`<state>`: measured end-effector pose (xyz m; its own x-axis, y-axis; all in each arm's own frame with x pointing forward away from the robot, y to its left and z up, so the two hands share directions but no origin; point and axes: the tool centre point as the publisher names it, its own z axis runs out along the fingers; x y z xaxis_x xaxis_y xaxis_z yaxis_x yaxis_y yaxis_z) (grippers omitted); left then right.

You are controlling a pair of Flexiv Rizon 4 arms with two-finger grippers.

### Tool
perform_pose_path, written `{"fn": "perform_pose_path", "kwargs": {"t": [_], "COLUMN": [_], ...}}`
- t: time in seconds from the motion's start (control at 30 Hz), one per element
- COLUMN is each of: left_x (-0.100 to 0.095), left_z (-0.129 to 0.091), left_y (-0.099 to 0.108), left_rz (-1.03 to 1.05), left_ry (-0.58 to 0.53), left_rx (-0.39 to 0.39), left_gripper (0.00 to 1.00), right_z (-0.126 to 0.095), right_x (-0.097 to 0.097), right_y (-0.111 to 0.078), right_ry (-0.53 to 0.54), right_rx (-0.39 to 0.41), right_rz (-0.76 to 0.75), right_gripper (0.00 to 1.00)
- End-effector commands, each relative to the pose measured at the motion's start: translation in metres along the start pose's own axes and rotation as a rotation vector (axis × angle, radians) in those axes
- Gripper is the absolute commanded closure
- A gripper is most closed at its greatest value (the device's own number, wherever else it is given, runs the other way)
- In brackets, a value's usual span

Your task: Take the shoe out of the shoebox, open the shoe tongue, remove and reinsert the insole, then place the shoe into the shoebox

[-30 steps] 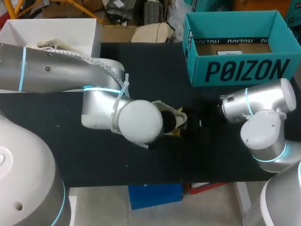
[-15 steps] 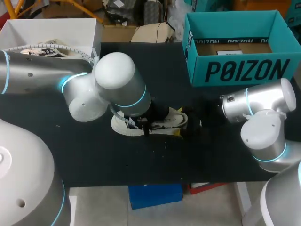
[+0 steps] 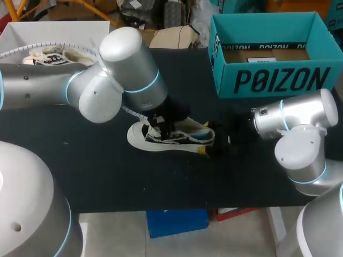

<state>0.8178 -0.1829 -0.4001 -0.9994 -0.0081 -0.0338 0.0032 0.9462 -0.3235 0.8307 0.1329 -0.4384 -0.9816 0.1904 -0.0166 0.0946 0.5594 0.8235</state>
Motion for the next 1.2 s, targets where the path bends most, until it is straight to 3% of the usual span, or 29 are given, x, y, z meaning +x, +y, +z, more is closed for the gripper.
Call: {"fn": "perform_pose_path", "kwargs": {"t": [0.03,0.27,0.7,1.2], "left_x": [0.004,0.005,0.007,0.005], "left_z": [-0.014,-0.019,-0.01,-0.003], "left_y": [-0.004,-0.011,-0.01,-0.024], "left_rz": [0.014,0.061,0.094,0.118], "left_ry": [-0.014,0.021,0.094,0.122], "left_rx": [0.005,0.066,0.195,0.215], "left_gripper": [1.0,1.0,1.0,1.0], "right_z": [0.001,0.001,0.001,0.001], "right_x": [-0.001,-0.001,-0.001,-0.001], "right_y": [-0.003,-0.003,-0.003,-0.003], "right_ry": [0.001,0.001,0.001,0.001], "right_rx": [0.002,0.002,0.002,0.002], "right_rz": [0.0,0.0,0.0,0.0], "right_gripper": [1.0,1.0,1.0,1.0]}}
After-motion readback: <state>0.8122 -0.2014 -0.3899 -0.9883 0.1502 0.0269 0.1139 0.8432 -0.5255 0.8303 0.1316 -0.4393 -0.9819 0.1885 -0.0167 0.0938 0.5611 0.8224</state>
